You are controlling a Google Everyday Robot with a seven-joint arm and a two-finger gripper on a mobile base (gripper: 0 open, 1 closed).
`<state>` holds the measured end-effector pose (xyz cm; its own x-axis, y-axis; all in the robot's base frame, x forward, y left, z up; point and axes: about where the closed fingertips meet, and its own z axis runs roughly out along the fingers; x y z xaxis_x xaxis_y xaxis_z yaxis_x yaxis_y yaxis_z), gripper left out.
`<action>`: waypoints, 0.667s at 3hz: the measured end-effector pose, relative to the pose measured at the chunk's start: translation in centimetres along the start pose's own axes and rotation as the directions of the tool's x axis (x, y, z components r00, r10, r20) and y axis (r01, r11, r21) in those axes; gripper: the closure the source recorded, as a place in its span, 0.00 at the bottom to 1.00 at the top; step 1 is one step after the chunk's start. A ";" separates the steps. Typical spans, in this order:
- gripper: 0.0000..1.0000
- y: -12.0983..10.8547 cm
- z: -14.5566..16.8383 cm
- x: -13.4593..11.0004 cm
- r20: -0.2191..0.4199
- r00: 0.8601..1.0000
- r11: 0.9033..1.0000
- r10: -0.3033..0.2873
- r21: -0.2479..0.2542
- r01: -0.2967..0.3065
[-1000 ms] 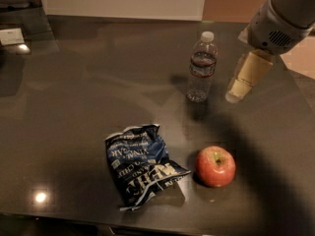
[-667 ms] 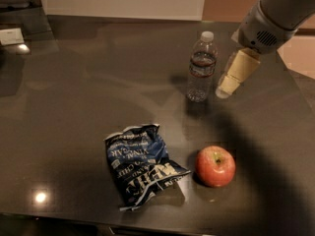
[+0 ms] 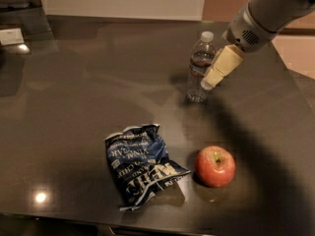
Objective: Knock water bottle over
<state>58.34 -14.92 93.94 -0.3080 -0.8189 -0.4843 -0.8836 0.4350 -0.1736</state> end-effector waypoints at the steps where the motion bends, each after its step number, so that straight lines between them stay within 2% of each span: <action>1: 0.00 -0.4 0.9 -0.9 0.040 0.999 1.000 0.021 0.003 -0.021; 2: 0.16 -0.5 1.8 -1.5 0.070 0.997 0.999 0.038 0.001 -0.039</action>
Offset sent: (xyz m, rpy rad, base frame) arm 0.0234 0.0225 -0.0094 0.1177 -0.0306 -0.0394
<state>59.90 -13.26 93.26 -0.3160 -0.7732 -0.5498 -0.8706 0.4667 -0.1560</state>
